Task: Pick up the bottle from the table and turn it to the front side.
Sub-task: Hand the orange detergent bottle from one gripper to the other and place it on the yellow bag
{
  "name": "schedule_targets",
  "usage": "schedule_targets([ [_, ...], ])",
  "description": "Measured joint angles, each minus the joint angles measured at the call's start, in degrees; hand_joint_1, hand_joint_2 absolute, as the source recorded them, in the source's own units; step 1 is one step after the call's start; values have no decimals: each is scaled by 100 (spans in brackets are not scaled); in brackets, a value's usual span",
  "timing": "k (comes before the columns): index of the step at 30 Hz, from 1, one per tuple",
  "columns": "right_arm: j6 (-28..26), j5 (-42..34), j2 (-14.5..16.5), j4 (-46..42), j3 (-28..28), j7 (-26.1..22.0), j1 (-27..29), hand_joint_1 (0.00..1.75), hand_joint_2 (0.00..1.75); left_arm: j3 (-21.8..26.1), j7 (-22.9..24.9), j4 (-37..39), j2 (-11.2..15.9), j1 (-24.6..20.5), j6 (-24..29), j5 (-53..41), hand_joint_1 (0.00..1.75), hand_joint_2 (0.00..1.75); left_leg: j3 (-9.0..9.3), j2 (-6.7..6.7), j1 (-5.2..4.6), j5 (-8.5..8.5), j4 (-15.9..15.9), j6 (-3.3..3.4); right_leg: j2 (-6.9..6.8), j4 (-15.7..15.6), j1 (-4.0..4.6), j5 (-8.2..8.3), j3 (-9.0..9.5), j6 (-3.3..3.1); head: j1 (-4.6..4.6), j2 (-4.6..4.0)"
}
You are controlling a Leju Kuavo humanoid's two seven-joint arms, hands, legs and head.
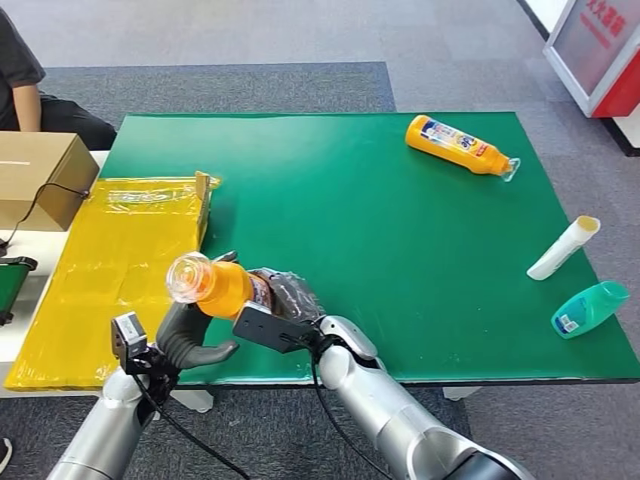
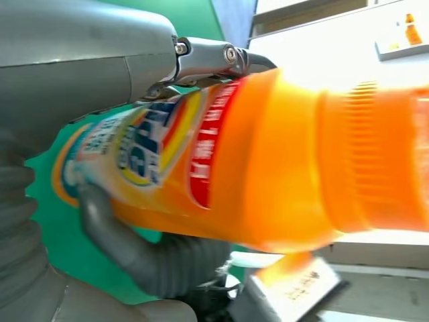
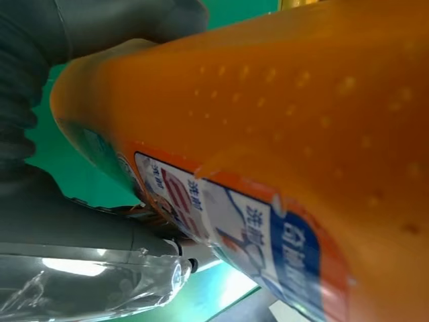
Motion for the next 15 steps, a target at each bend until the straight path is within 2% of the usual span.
schedule_targets([
  [1, 0, 9, 2, 28, -1, 8, 2, 175, 175, 9, -1, -63, -20, 8, 3, 2, 27, 175, 0, 1, 0, 0, 0, 0, 1, 0, 0, 2, 0, 0, -1, 0],
  [4, 10, 22, 2, 104, -7, 33, 22, 175, 175, 34, -2, -211, -69, 26, 54, -30, 156, 175, -1, 0, 0, 1, 0, -1, 1, 0, 1, 3, -2, -1, 0, 0],
  [5, 11, 21, 2, 117, -13, 37, 30, 175, 175, 45, -2, -246, -82, 43, 115, -79, 175, 175, -1, 0, 0, 2, 0, -1, 2, 0, 1, 3, -3, -1, 0, 0],
  [7, 9, 26, -1, 135, -42, 58, 38, 173, 175, 70, -2, -321, -115, 77, 327, -245, 175, 175, -1, 1, 1, 2, 0, -2, 2, 0, 2, 3, -4, -2, 0, 0],
  [8, 9, 28, -3, 143, -66, 67, 49, 136, 175, 81, -2, -351, -129, 90, 448, -340, 175, 175, -1, 1, 1, 2, 0, -2, 2, 0, 2, 3, -4, -2, 0, 0],
  [11, 8, 47, -9, 153, -150, 65, 109, 6, 175, 118, -2, -385, -165, 118, 789, -582, 175, 175, -2, 1, 1, 2, 0, -2, 3, 0, 2, 4, -5, -2, 0, 0],
  [12, 8, 65, -9, 152, -169, 66, 135, 0, 175, 130, -2, -385, -192, 121, 906, -661, 175, 175, -2, 1, 1, 2, 0, -2, 2, 0, 1, 4, -4, -2, 0, 0],
  [15, 8, 120, -15, 133, -201, 111, 245, 0, 175, 182, 2, -384, -299, 111, 1386, -1065, 175, 175, -3, -3, 0, 2, 0, -1, -1, 0, 1, 3, -2, 0, 0, 0],
])
